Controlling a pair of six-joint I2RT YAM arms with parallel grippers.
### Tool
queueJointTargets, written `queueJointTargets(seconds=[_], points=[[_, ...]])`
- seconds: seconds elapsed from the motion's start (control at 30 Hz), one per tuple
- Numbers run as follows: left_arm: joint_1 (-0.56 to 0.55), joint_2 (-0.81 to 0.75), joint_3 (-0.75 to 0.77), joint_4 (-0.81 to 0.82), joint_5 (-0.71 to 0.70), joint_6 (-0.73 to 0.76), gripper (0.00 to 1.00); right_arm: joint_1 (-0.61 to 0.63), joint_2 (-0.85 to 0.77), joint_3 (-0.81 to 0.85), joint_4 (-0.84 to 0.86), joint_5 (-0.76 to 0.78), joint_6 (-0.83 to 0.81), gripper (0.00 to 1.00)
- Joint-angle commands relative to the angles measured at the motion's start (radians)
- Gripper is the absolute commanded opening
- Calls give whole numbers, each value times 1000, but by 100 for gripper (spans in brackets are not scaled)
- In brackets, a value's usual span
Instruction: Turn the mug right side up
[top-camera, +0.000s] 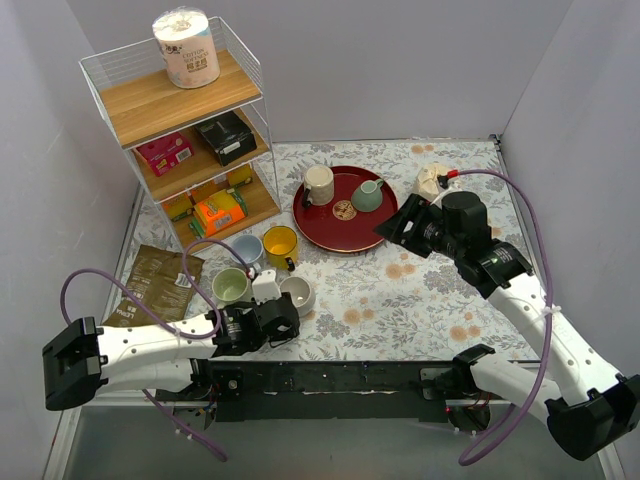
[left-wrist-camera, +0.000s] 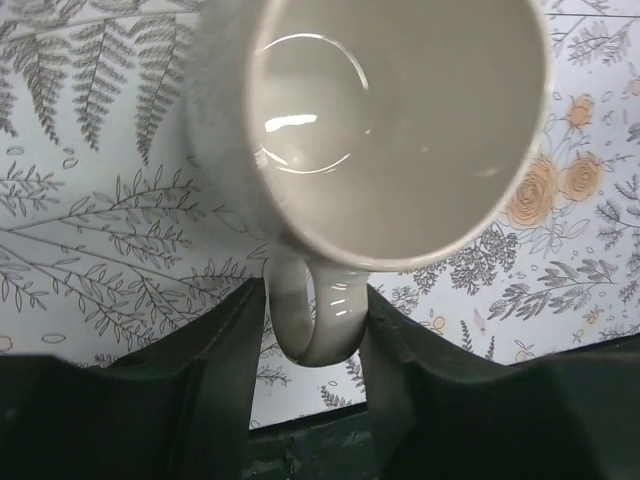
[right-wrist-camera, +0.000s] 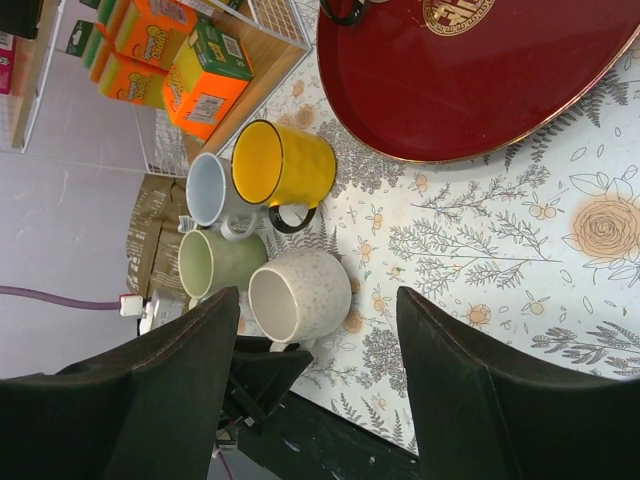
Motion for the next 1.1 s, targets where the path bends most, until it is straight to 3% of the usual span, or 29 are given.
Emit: queueJointTargets(seconds=[0.0, 0.23, 0.5, 0.6, 0.83, 1.07], points=[[-24, -1, -13, -67, -82, -62, 43, -4, 21, 27, 3, -1, -39, 73], [-52, -20, 76, -156, -134, -71, 65, -4, 92, 60, -20, 27, -82, 77], [-58, -135, 274, -328, -232, -59, 98, -5, 178, 116, -8, 88, -164, 79], [-58, -184, 337, -359, -272, -33, 98, -4, 249, 149, 20, 154, -212, 81], [-58, -201, 492, -380, -381, 65, 98, 24, 436, 268, 118, 148, -330, 82], [-58, -187, 634, -376, -439, 172, 98, 200, 678, 490, 176, 367, -321, 81]])
